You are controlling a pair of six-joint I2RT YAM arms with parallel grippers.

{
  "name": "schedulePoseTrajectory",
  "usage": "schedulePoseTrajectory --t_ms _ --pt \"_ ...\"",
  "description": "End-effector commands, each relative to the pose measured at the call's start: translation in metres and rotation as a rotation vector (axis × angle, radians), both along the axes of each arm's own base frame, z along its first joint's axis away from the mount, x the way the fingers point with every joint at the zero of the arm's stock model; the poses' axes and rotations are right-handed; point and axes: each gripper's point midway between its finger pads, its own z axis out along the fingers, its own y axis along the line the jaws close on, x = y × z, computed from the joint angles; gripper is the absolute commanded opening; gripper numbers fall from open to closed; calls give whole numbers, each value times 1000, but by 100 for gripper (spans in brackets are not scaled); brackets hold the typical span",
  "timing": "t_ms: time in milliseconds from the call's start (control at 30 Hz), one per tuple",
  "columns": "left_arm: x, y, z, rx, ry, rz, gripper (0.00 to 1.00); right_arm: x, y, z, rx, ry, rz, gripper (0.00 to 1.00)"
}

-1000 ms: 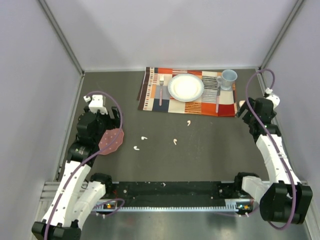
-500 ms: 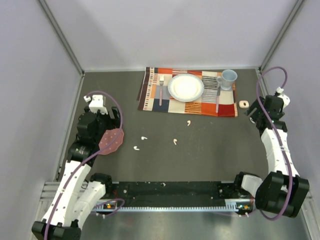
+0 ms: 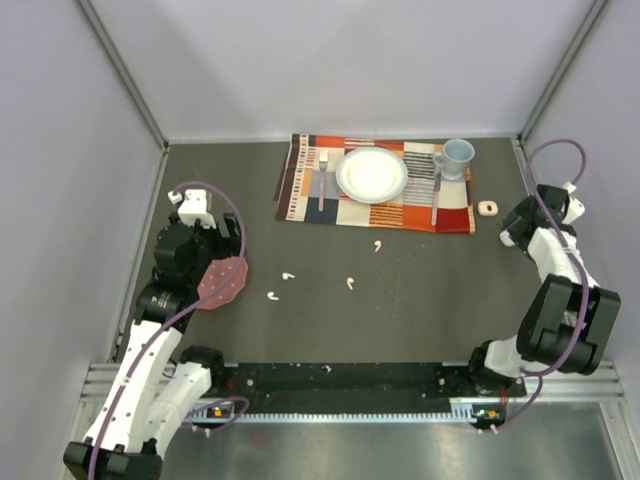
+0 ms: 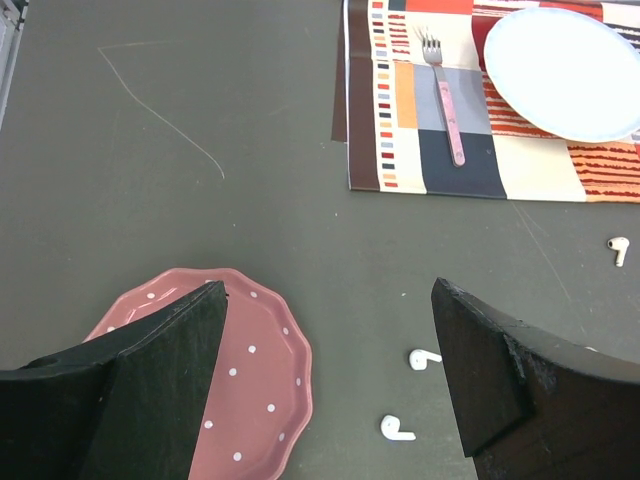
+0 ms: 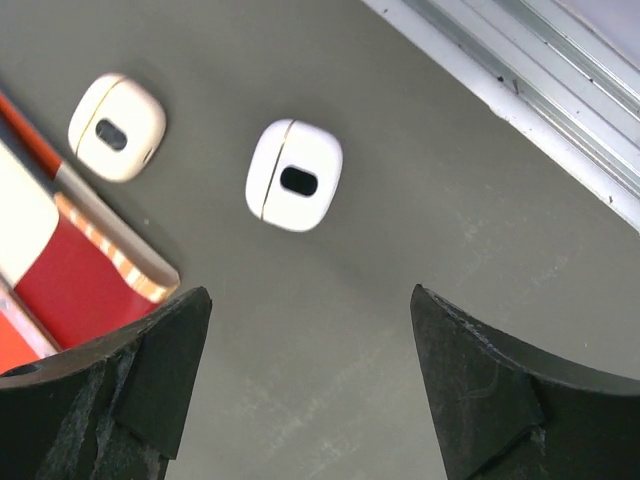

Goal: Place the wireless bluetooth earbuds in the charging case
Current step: Pick up the charging case from the corner of the board.

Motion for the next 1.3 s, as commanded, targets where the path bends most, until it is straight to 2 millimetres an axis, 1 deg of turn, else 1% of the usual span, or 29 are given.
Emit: schedulePoseTrajectory --t_ms 0,100,167,267,333,533,700,733,933,967,1000,1267 --pt "2 -5 2 -9 -8 -23 89 29 -31 16 2 -96 -134 82" --pt "2 -6 2 -11 -4 -25 89 43 -38 1 33 -67 -151 82" --pt "2 -5 2 -10 -7 -24 89 50 -38 -8 69 -61 -161 81" --pt "2 -5 0 -8 0 -24 89 56 -44 -13 72 -57 -192 81" --pt "3 -5 1 -8 0 -24 89 59 -45 -19 76 -47 -198 81" --pt "3 -4 0 -5 1 -17 89 69 -53 -24 70 -37 -219 77" --pt "3 -5 -1 -5 6 -22 89 75 -53 -29 77 -26 -203 74" --pt "3 -5 -1 -5 6 -22 89 77 -53 -28 78 -29 -197 74" --pt "3 -5 -2 1 5 -23 89 80 -49 -36 102 -14 -174 67" --pt "3 -4 -1 0 3 -22 89 78 -48 -40 110 3 -170 66" --pt "3 -4 -2 1 8 -20 89 78 -45 -45 122 20 -162 66" --pt "3 -5 -1 -2 5 -24 89 67 -40 -63 140 68 -173 65"
